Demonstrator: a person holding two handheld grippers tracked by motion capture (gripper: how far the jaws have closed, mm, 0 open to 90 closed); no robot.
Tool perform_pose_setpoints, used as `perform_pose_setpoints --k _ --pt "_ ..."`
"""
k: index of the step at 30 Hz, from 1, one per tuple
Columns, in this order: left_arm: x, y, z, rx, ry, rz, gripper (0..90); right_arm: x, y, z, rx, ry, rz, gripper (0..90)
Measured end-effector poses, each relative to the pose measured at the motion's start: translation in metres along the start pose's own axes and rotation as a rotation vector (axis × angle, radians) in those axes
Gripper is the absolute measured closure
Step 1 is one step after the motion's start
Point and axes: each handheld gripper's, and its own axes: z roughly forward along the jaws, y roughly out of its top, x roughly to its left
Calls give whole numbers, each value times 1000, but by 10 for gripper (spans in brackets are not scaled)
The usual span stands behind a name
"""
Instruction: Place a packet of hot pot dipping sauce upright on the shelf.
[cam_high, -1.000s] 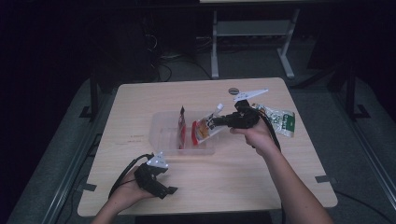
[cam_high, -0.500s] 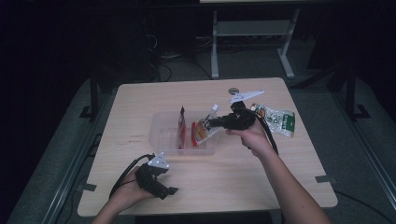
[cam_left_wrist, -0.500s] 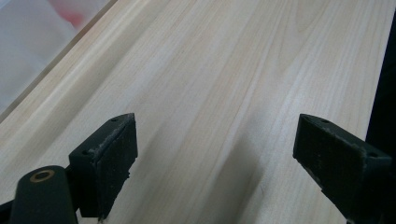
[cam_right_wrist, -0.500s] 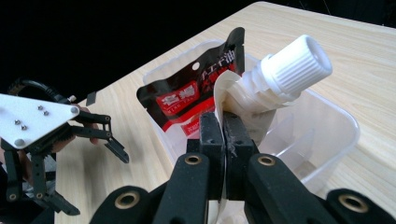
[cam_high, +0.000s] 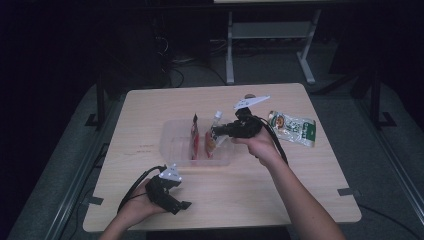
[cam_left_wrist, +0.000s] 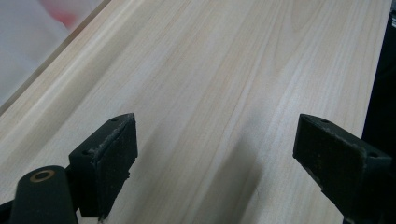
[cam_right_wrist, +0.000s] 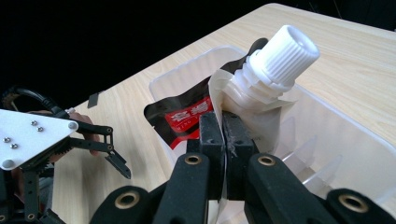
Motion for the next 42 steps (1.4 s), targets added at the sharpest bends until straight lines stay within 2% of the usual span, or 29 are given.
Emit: perform_pose_setpoints --k 13,17,19,23,28,31,33,37,42 --pt "0 0 2 10 -4 7 134 -3 -3 12 12 -6 -9 869" --pt "0 0 2 12 -2 11 134 -3 -4 15 20 -12 -15 837" --pt "-1 -1 3 2 -4 -3 135 -2 -4 15 10 -9 -12 814" --pt "-1 -1 3 2 -4 -5 135 -2 -4 14 1 -12 -11 711" --pt "-1 -1 3 1 -3 -3 135 2 -3 11 11 -55 -33 442" --pt "-1 -1 3 3 -5 -1 135 4 -2 7 16 -85 -46 345" --pt "-1 -1 3 -1 -5 -5 135 5 -1 4 20 -83 -46 274" --pt "0 -1 2 1 -3 9 135 8 -1 -1 25 -77 -59 181" --pt "-1 -1 2 -4 -4 2 135 11 -4 -10 40 -87 -75 156"
